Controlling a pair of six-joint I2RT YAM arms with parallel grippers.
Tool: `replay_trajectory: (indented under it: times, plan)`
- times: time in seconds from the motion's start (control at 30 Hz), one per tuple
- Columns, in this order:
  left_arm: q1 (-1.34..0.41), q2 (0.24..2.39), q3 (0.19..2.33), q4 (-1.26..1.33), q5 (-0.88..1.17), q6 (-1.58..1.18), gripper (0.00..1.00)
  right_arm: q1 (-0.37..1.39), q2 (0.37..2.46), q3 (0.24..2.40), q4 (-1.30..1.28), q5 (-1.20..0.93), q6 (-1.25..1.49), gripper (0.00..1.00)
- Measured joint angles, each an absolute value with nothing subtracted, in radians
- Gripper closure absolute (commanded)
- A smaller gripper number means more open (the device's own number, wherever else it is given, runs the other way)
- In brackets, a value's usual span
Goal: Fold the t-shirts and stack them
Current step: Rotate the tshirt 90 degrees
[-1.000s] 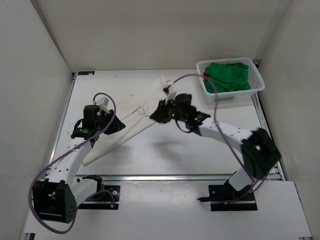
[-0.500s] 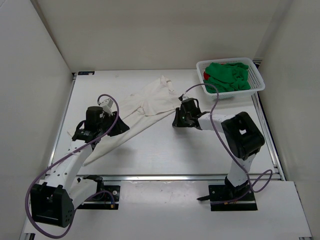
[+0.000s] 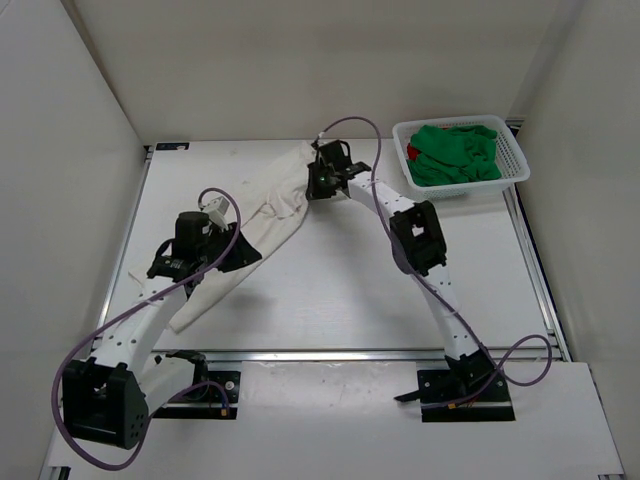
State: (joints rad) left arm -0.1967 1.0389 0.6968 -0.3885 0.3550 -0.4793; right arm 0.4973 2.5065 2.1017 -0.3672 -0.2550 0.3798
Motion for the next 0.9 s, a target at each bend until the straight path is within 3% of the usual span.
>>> replay_trajectory:
  times: [0.17, 0.37, 0.53, 0.63, 0.7, 0.8, 0.9]
  plan:
    - [-0.168, 1.040, 0.713, -0.402, 0.356, -0.474, 0.59, 0.562, 2.703, 2.622, -0.661, -0.220, 0.329, 1.00]
    - [-0.144, 1.040, 0.761, -0.412, 0.361, -0.467, 0.58, 0.585, 2.572, 2.702, -0.875, -0.147, 0.274, 0.99]
    - [-0.090, 1.045, 0.791, -0.421, 0.389, -0.455, 0.59, 0.606, 2.398, 2.648, -0.973, -0.117, 0.237, 1.00]
    - [-0.052, 1.045, 0.799, -0.436, 0.399, -0.444, 0.57, 0.659, 2.245, 2.479, -0.981, -0.081, 0.207, 1.00]
    - [-0.048, 1.041, 0.799, -0.446, 0.403, -0.441, 0.58, 0.696, 2.120, 2.311, -0.950, -0.066, 0.197, 0.95]
    - [-0.057, 1.036, 0.794, -0.440, 0.414, -0.447, 0.59, 0.739, 1.789, 1.826, -0.729, -0.100, 0.217, 0.83]
    - [-0.077, 1.034, 0.793, -0.435, 0.420, -0.459, 0.58, 0.715, 1.501, 1.414, -0.522, -0.167, 0.278, 0.81]
